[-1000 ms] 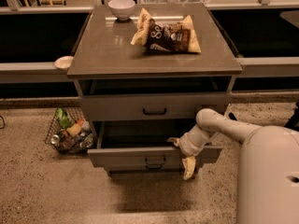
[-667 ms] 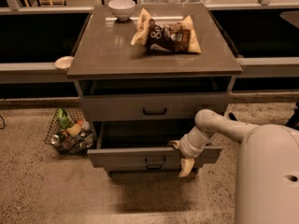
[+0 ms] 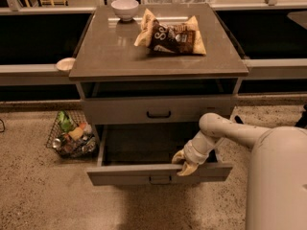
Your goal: Open middle drawer
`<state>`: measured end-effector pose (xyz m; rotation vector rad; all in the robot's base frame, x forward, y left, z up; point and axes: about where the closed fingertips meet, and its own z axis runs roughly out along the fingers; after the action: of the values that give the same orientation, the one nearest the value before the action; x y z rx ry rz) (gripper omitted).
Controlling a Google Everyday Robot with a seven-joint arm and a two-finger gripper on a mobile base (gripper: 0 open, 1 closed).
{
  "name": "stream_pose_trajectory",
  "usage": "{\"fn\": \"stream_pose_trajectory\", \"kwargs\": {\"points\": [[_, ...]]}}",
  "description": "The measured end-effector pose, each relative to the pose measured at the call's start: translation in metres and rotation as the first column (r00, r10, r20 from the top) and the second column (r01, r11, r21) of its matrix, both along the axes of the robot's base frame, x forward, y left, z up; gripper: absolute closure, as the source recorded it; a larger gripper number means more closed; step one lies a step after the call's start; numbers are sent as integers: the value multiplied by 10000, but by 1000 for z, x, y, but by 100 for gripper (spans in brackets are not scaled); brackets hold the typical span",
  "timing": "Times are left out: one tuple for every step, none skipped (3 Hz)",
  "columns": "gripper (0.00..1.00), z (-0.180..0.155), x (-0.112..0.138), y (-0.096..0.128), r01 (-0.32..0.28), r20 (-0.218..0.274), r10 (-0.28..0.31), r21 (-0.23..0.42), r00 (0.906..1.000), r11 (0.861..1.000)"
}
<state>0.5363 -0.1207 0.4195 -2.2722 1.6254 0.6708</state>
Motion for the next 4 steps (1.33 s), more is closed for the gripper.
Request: {"fn": "stream_pose_trajectory", "kwargs": {"points": [[93, -2, -14, 3, 57, -230, -50, 281, 9997, 9996], [100, 1, -17, 3, 62, -245, -55, 301, 9997, 9995], [100, 2, -24, 6, 103, -367, -87, 442, 9993, 9990], [83, 3, -30, 7, 111, -472, -83, 590, 9989, 9982]]}}
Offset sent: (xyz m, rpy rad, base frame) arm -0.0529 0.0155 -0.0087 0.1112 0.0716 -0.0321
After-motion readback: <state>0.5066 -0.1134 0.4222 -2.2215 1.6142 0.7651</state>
